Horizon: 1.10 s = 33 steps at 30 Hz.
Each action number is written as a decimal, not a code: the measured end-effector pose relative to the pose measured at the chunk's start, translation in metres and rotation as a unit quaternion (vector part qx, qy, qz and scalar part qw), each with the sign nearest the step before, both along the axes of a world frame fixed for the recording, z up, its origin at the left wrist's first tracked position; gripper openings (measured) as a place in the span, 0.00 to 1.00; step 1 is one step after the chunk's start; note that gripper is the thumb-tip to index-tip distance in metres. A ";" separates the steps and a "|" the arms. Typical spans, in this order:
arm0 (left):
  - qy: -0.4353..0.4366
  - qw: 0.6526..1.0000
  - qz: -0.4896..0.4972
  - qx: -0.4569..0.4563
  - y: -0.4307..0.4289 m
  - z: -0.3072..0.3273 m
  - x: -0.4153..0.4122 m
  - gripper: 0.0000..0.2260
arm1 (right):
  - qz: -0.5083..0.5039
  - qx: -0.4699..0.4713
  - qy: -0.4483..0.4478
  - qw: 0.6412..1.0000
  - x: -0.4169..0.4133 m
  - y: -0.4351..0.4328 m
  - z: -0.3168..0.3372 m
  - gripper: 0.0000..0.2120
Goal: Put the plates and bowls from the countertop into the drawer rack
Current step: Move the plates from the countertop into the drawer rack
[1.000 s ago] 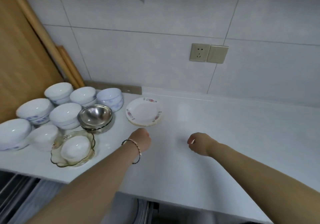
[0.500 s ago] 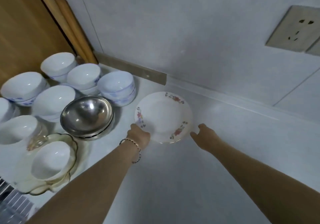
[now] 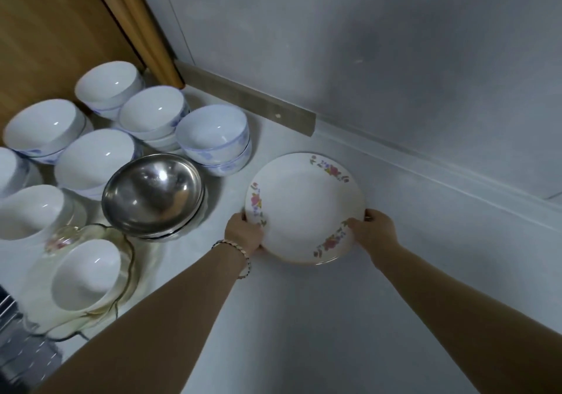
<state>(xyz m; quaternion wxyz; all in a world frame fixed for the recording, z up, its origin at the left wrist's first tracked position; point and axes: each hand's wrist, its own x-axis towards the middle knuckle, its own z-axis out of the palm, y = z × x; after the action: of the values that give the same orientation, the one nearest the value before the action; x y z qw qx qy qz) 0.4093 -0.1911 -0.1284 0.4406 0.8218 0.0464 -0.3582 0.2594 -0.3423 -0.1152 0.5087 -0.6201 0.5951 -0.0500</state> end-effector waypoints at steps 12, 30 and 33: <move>0.087 0.993 -0.023 -0.075 0.117 0.088 -0.057 0.16 | 0.060 -0.042 -0.028 0.997 -0.057 0.097 0.068 0.12; 0.139 0.982 -0.123 -0.046 0.406 0.138 -0.146 0.09 | 0.041 -0.033 0.014 0.998 -0.179 0.405 0.132 0.13; 0.131 0.985 -0.110 -0.029 0.440 0.128 -0.157 0.13 | 0.051 -0.022 0.013 0.998 -0.190 0.434 0.121 0.12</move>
<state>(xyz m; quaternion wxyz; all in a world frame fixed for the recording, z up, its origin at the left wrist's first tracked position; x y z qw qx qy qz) 0.2519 0.2486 -0.0007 0.4116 0.7548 0.0025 -0.5107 0.0697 0.0915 0.0058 0.4887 -0.6617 0.5679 -0.0289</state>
